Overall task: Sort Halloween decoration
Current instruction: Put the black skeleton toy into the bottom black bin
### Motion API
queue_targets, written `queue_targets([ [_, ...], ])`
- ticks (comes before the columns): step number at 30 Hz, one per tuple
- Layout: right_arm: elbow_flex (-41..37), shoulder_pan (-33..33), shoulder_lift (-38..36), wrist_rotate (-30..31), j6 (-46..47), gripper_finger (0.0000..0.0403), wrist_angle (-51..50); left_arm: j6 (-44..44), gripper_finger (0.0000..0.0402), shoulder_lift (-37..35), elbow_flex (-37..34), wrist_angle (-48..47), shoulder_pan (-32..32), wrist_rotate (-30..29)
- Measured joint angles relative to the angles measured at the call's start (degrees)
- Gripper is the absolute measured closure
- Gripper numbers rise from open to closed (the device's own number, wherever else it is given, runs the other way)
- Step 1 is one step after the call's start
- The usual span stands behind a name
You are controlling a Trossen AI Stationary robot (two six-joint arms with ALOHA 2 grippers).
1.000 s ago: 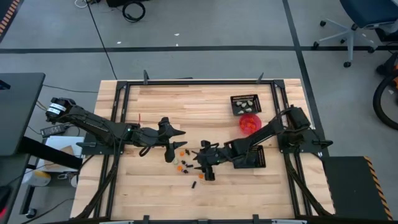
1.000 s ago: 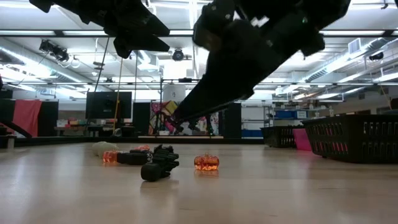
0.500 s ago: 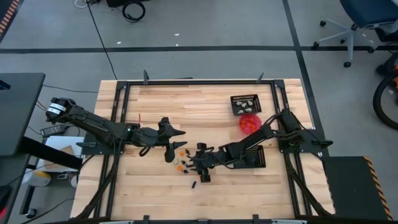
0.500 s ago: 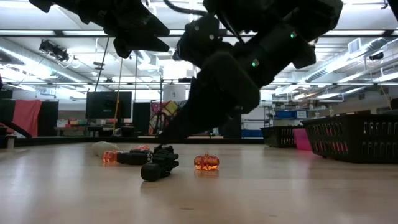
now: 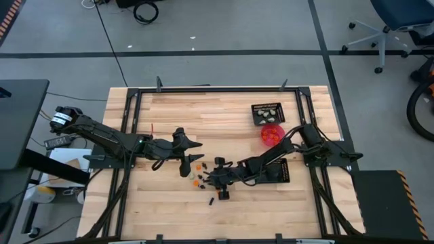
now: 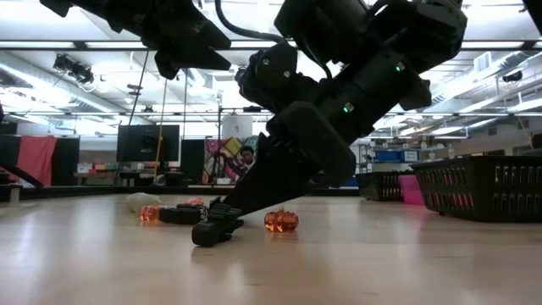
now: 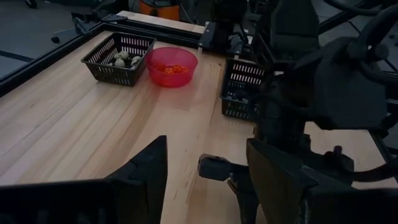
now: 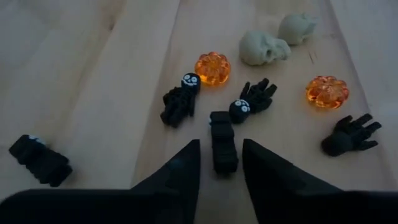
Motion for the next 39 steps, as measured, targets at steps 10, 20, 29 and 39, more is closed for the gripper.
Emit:
queue_targets([
  [10, 0.0, 0.0, -0.7, 0.1, -1.0, 0.0371, -1.9, 0.0, 0.0209, 0.0, 0.0, -0.1, 0.0, 0.0],
  [20, -0.1, 0.3, -8.4, 5.7, -1.2, 0.0366, -15.2, 0.0, 0.0209, 0.0, 0.0, -0.3, 0.0, 0.0],
  [29, -0.1, 2.9, -19.8, 8.0, 1.2, 0.0365, -29.2, 0.0, 0.0209, 0.0, 0.0, -0.3, 0.0, 0.0],
  [39, -0.1, 4.7, -31.8, 9.3, 3.5, 0.0364, -42.0, 0.0, 0.0209, 0.0, 0.0, -0.3, 0.0, 0.0],
])
